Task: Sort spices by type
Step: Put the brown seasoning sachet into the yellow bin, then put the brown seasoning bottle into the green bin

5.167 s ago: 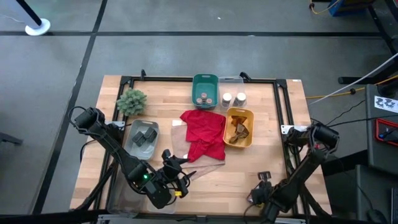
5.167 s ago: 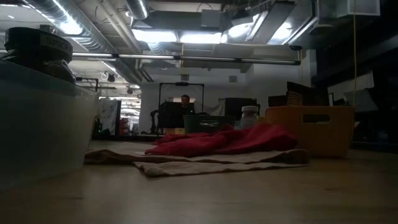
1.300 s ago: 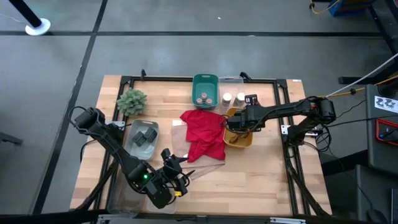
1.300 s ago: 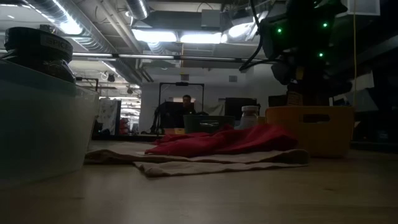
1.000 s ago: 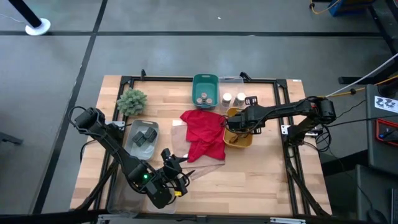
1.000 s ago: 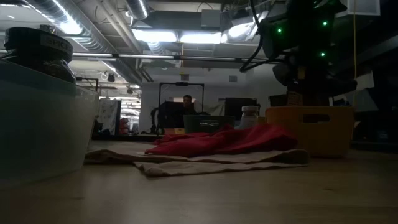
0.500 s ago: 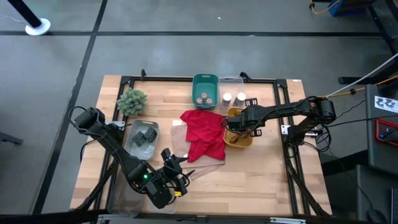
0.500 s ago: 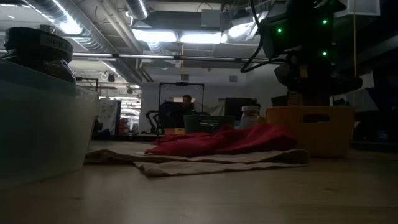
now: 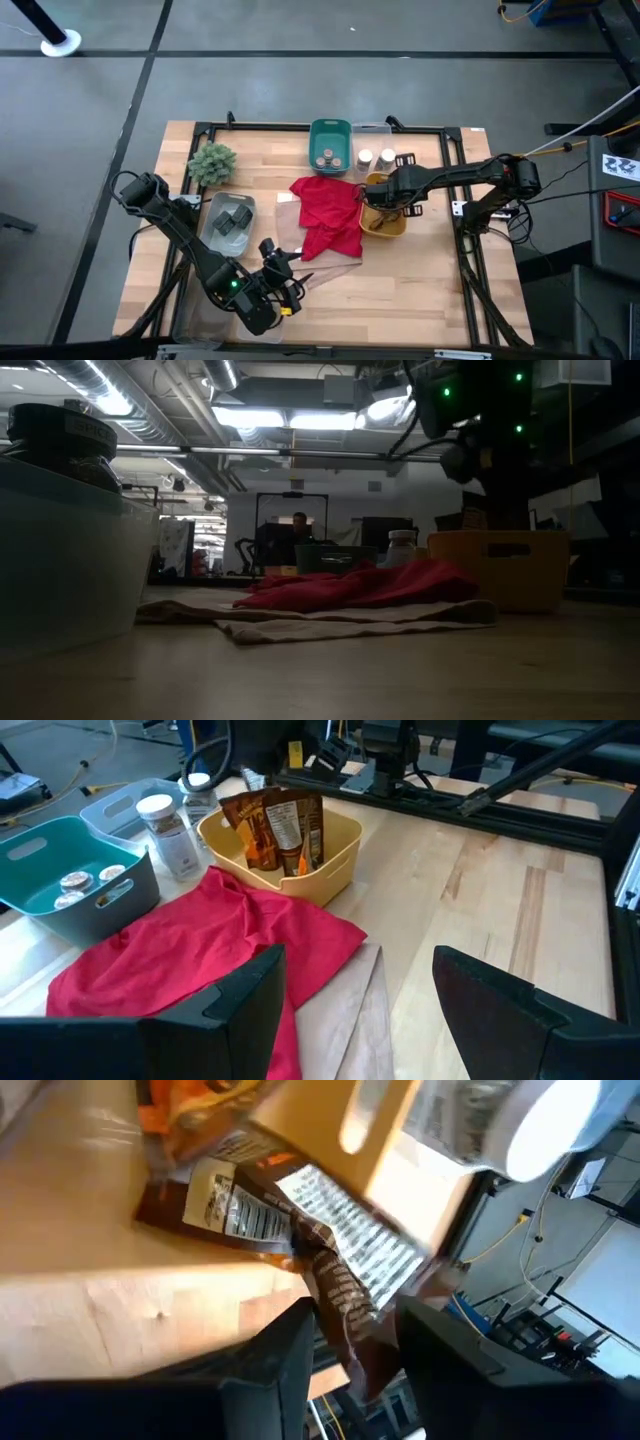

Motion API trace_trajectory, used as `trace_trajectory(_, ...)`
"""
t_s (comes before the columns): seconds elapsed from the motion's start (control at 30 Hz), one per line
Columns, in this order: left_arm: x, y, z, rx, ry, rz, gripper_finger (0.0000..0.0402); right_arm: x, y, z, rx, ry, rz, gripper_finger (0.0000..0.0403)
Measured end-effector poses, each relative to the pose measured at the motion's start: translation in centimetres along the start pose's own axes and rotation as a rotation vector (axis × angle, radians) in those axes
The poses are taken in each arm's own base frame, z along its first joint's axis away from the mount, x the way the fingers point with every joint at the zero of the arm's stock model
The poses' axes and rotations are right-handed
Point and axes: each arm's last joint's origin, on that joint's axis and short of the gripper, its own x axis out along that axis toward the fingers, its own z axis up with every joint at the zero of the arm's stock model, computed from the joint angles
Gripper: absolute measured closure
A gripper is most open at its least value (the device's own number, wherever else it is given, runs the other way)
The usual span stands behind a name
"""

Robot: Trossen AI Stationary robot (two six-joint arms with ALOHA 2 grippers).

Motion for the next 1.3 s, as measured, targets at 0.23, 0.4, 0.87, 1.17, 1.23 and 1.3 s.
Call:
trace_trajectory(0.23, -0.4, 0.4, 0.7, 0.0, -0.019, 0.001, 0.0164, -2.1, -1.3, -1.6, 0.061, -0.068, -0.004, 0.026)
trace_trajectory(0.4, -1.0, 1.4, 2.3, -0.014, -0.036, -0.004, 0.0164, -3.2, -1.9, -3.5, 0.107, -0.131, -0.006, 0.026)
trace_trajectory(0.87, -3.4, 5.7, 7.5, -0.044, -0.105, -0.021, 0.0164, -6.2, -3.5, -10.0, 0.382, -0.401, 0.005, 0.026)
trace_trajectory(1.17, -5.7, 9.7, 10.3, -0.044, -0.135, -0.022, 0.0164, -6.3, -3.3, -14.4, 0.563, -0.707, 0.024, 0.026)
trace_trajectory(1.23, -5.6, 10.4, 10.5, -0.053, -0.13, -0.002, 0.0164, -6.1, -3.0, -14.8, 0.575, -0.749, 0.051, 0.026)
trace_trajectory(1.3, -5.4, 10.7, 10.4, -0.025, -0.117, 0.016, 0.0164, -5.9, -2.7, -14.9, 0.572, -0.79, 0.097, 0.026)
